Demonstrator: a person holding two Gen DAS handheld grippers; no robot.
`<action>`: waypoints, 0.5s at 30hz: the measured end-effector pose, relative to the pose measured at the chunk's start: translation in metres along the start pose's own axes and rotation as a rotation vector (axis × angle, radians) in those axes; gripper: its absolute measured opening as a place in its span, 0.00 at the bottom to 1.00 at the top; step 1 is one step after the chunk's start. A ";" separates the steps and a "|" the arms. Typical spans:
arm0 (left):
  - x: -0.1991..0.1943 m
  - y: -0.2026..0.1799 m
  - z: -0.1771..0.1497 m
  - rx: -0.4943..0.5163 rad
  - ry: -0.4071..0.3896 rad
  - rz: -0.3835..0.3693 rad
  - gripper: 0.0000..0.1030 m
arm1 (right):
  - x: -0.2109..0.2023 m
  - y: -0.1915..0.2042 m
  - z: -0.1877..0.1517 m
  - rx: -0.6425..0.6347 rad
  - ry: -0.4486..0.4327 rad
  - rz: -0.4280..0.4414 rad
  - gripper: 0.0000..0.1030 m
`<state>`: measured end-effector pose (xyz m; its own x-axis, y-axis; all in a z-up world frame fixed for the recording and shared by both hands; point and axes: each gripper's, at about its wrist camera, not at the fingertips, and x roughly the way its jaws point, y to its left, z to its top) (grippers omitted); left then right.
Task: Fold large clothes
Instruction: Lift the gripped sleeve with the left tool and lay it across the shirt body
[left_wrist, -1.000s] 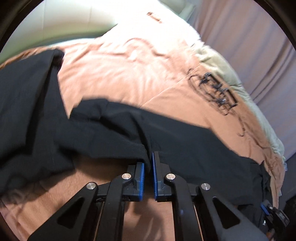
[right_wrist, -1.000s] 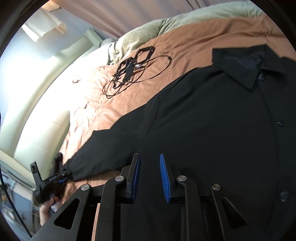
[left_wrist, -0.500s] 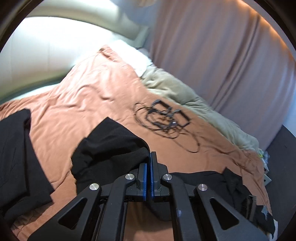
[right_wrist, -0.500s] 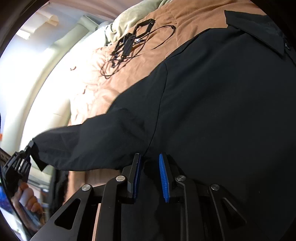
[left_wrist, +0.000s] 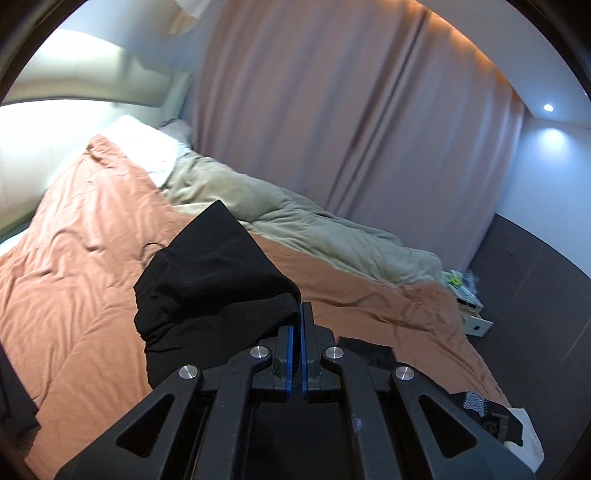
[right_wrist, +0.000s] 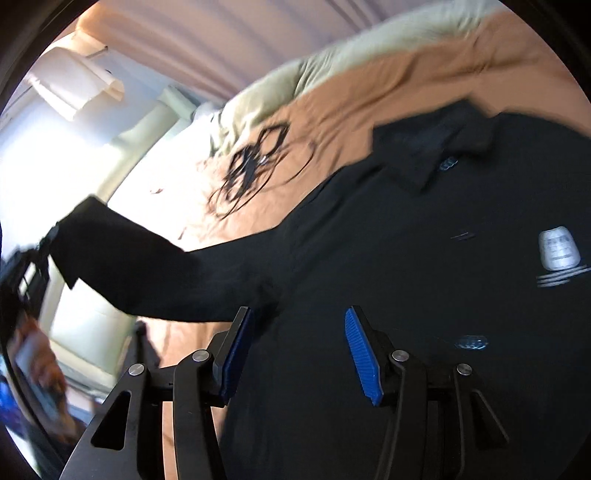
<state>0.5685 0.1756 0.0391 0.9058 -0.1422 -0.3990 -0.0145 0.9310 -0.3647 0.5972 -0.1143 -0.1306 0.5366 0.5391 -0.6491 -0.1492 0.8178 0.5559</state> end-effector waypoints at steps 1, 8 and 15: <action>0.003 -0.009 0.001 0.009 0.001 -0.014 0.05 | -0.017 -0.009 -0.004 0.009 -0.024 -0.005 0.51; 0.026 -0.079 -0.012 0.102 0.033 -0.118 0.05 | -0.059 -0.054 -0.028 0.058 -0.037 -0.033 0.62; 0.060 -0.135 -0.035 0.157 0.069 -0.185 0.05 | -0.063 -0.102 -0.009 0.195 -0.100 -0.051 0.68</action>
<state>0.6100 0.0293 0.0349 0.8557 -0.3324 -0.3967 0.2193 0.9272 -0.3038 0.5706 -0.2300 -0.1510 0.6203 0.4673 -0.6300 0.0385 0.7841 0.6194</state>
